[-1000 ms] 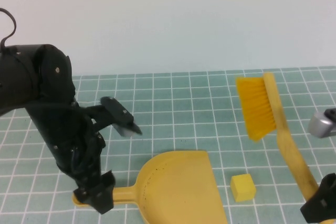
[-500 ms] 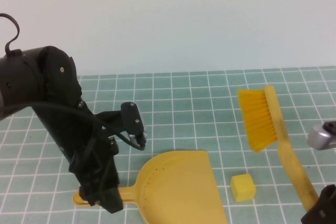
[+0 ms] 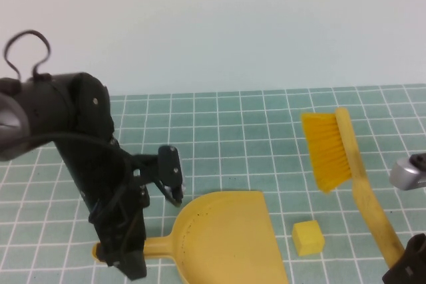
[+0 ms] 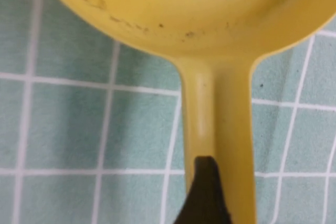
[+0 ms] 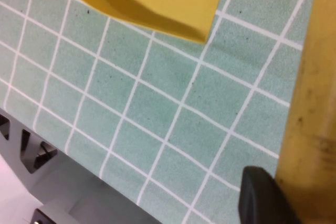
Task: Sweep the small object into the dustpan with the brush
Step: Pick up the dustpan from the table
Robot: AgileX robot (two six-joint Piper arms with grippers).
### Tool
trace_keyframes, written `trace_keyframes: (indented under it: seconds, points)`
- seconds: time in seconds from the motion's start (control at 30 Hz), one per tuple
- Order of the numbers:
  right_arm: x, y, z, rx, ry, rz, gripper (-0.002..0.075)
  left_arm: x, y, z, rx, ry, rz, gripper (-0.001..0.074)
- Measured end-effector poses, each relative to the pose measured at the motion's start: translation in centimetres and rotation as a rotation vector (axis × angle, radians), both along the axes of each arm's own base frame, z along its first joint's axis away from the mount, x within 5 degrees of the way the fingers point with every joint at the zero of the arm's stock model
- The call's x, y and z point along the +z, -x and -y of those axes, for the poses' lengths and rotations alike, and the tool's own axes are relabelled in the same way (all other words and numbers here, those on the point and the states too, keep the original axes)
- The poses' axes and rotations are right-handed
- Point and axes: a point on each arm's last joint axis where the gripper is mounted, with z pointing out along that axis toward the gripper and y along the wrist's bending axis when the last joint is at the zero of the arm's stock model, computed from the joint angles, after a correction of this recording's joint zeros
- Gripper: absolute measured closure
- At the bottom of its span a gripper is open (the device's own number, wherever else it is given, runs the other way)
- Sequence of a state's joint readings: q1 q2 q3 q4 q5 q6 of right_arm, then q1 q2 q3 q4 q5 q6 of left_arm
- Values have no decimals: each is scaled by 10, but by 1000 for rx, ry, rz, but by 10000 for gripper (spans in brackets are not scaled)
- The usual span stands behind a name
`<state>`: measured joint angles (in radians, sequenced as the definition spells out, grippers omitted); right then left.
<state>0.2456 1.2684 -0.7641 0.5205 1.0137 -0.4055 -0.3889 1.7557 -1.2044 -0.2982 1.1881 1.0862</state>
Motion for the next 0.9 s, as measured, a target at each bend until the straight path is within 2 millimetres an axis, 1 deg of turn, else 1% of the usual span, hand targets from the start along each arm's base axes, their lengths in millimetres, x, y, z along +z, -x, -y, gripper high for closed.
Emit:
trace_keyframes:
  seconds: [0.07,0.13,0.33,0.4,0.5,0.6,0.7,0.8,0.9]
  points:
    - [0,0,1,2,6,3,554,-9,-2,1,-16,-9,-30,211]
    - [-1,0,1,6,13,5,554,-15,-3,1,-27,-18,-43,228]
    - [-1,0,2,11,23,6,554,-17,-4,0,-63,-24,-37,366]
    - [-2,0,2,14,29,8,554,-17,-3,1,-59,-15,-49,392]
    - [-2,0,3,16,34,9,554,-14,-2,6,-22,28,-72,406]
    - [-2,0,3,17,35,10,554,0,-6,13,55,94,-66,412]
    - [-2,0,3,17,35,10,554,18,-13,25,218,182,-91,420]
    - [-2,0,3,17,35,10,554,34,-19,36,384,263,-145,452]
    - [-2,0,3,17,35,10,554,48,-24,43,404,340,-146,496]
